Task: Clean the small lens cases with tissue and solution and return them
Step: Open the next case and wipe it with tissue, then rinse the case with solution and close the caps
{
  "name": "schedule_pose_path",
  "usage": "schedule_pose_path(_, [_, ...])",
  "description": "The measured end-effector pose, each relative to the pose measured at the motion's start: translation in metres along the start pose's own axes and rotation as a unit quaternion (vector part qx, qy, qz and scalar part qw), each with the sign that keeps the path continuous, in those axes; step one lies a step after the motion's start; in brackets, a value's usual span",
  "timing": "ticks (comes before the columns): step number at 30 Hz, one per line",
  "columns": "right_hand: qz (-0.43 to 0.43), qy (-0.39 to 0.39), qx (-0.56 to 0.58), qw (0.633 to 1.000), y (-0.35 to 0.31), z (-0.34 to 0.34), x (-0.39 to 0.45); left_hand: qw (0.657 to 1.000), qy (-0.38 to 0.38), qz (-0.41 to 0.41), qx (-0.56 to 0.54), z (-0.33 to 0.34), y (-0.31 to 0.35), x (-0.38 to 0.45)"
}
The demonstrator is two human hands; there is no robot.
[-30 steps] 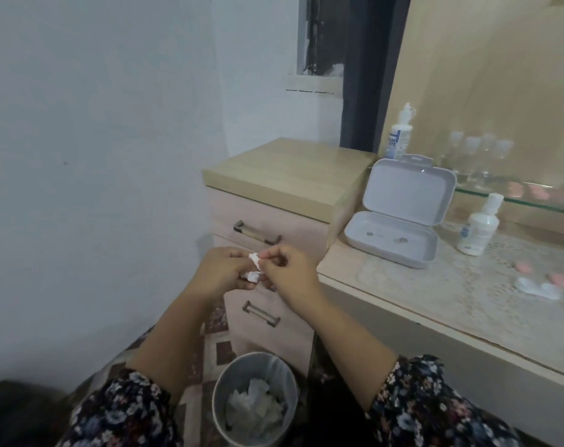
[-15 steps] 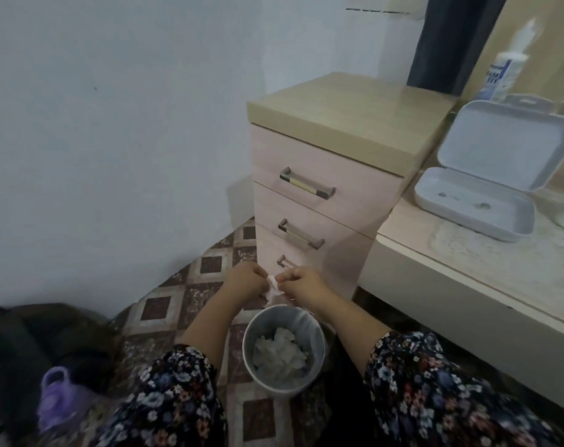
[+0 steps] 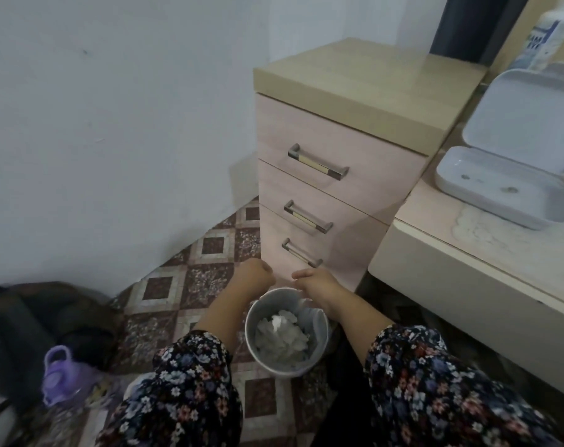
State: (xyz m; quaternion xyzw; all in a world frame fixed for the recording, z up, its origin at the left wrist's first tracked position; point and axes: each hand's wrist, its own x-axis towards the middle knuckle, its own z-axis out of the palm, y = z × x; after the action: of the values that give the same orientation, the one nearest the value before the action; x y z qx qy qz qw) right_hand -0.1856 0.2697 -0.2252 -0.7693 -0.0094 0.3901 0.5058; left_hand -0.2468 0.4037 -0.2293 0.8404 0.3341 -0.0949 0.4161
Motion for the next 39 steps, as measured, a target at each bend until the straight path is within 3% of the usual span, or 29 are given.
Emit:
schedule_pose_path(8, [-0.028, -0.016, 0.052, 0.998, -0.011, -0.008, -0.017, 0.996, 0.015, 0.084, -0.029, 0.001, 0.020, -0.013])
schedule_pose_path(20, [-0.183, -0.019, 0.064, 0.981, -0.071, -0.061, -0.093, 0.933, 0.217, 0.257, -0.127, -0.011, 0.104, -0.076])
schedule_pose_path(24, [-0.234, 0.008, 0.070, 0.970, -0.080, -0.090, -0.120, 0.930, 0.216, 0.265, -0.136, -0.013, 0.143, -0.096])
schedule_pose_path(30, [-0.288, 0.033, 0.127, 0.949, -0.085, -0.142, -0.149, 0.903, 0.214, 0.344, -0.146, 0.000, 0.199, -0.124])
schedule_pose_path(39, [-0.309, 0.138, 0.160, 0.927, -0.066, -0.225, -0.186, 0.895, 0.135, 0.393, -0.161, 0.057, 0.279, -0.138])
